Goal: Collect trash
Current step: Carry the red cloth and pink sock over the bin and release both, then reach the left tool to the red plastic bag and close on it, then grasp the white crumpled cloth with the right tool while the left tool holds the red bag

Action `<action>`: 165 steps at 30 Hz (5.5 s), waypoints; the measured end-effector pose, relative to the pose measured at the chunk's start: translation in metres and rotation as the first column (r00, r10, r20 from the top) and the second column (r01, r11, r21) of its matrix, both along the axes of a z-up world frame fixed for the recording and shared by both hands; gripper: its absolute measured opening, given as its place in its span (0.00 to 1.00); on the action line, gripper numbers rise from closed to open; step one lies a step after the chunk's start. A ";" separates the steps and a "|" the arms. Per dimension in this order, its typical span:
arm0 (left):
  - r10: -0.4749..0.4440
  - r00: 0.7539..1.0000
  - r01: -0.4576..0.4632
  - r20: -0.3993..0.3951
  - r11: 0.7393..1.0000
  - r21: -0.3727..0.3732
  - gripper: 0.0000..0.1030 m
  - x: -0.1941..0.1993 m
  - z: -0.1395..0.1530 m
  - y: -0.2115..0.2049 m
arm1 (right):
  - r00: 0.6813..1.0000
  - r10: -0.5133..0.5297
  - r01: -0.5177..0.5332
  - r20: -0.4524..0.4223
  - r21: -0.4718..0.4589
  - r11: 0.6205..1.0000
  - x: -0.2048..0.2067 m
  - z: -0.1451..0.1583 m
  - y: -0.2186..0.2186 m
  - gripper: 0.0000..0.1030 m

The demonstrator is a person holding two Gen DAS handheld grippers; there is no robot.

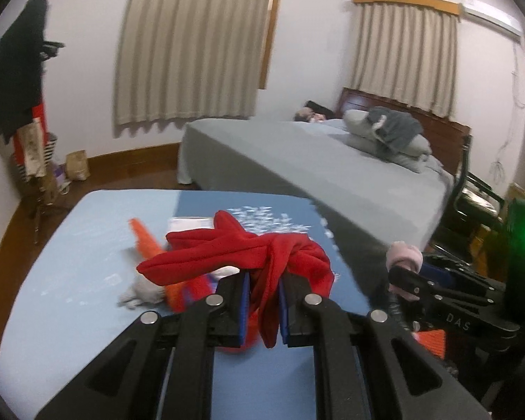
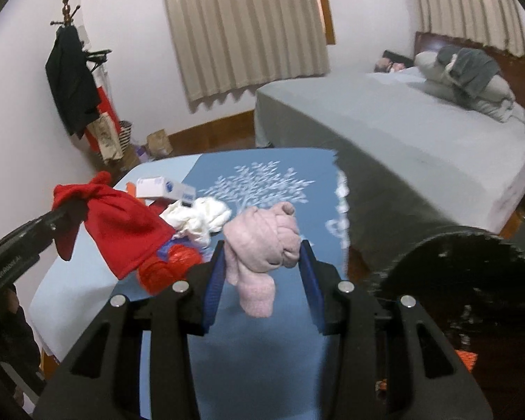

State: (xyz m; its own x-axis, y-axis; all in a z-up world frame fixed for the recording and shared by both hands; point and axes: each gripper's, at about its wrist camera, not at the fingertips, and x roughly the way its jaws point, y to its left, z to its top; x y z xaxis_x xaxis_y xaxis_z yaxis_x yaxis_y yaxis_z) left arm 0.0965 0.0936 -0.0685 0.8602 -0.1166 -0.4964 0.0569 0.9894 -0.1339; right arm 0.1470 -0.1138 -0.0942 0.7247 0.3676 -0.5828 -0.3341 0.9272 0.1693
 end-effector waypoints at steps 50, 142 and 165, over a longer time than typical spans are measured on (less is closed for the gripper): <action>-0.482 0.865 0.485 -0.138 0.874 -0.007 0.68 0.044 -0.040 -0.222 | 0.857 -0.514 0.515 0.027 -0.048 0.856 -0.054 -0.028 -0.230 0.90; 0.238 0.970 -0.235 -0.054 0.971 0.046 0.39 0.034 -0.044 0.109 | 0.996 0.091 -0.091 -0.015 -0.022 0.996 0.079 -0.042 0.129 0.85; 0.238 0.969 -0.236 -0.068 0.971 0.036 0.39 0.030 -0.049 0.111 | 0.980 0.185 -0.183 -0.078 0.029 0.983 0.074 -0.043 0.135 0.34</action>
State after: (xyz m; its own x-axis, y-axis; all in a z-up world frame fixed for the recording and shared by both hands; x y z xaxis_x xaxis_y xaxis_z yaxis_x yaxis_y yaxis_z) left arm 0.1268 0.2044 -0.1170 0.8240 0.1010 -0.5575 -0.1886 0.9768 -0.1019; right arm 0.2215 0.0213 -0.1369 0.5950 0.5035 -0.6265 -0.4834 0.8469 0.2215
